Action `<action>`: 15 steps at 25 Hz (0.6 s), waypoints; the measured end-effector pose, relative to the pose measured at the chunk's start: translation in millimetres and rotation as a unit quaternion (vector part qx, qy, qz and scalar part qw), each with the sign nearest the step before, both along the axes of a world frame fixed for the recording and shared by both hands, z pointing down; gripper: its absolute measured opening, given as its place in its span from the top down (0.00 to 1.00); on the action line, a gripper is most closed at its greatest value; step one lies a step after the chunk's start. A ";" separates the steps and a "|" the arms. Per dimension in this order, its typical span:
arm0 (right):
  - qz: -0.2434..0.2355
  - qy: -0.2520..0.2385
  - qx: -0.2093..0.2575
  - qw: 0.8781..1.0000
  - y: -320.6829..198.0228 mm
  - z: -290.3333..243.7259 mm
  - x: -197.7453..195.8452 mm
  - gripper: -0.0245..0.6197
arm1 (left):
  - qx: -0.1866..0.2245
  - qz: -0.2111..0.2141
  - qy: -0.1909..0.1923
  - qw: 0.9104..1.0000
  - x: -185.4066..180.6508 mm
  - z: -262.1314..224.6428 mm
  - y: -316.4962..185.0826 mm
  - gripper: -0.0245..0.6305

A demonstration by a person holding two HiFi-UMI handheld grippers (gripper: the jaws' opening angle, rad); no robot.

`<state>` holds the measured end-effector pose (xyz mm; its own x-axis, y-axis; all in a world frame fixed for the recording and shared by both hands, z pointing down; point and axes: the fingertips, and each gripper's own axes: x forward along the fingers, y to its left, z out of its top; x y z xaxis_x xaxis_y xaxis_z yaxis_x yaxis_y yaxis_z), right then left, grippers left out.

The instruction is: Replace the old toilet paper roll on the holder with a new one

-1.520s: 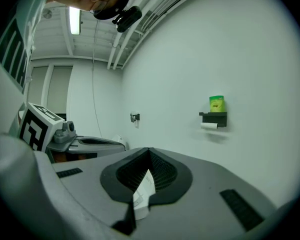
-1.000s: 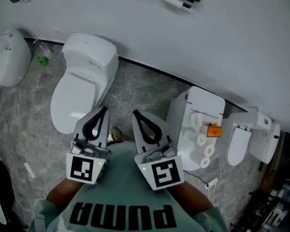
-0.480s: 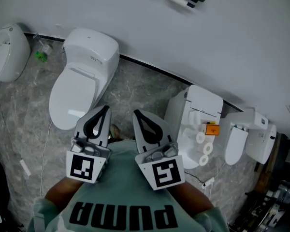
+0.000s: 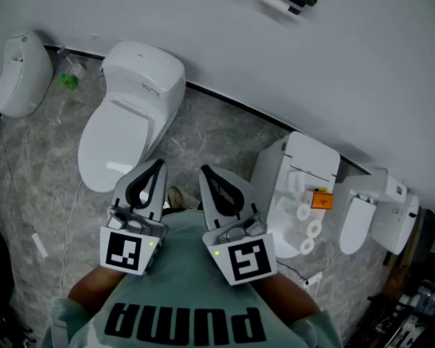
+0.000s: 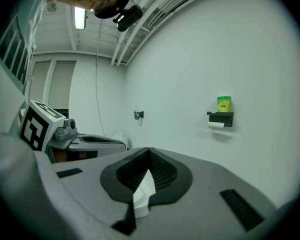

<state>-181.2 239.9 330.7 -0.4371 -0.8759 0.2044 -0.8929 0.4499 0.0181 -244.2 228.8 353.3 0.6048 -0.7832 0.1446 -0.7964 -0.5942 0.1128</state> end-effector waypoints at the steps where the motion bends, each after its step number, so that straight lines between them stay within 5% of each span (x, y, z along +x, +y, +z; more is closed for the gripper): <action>1: -0.002 -0.003 0.000 1.000 -1.9 0.3 2.1 0.96 | 0.000 -0.002 -0.003 1.000 1.9 0.1 -1.0 0.96; 15: -0.036 -0.049 0.002 0.998 -35.5 -2.1 49.0 0.96 | -0.002 -0.031 -0.052 0.998 50.3 -5.1 -28.7 0.96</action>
<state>-132.1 204.4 328.6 -0.5166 -0.8424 0.1533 -0.8559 0.5130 -0.0656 -193.9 200.1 348.2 0.5369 -0.8181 0.2062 -0.8391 -0.5431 0.0300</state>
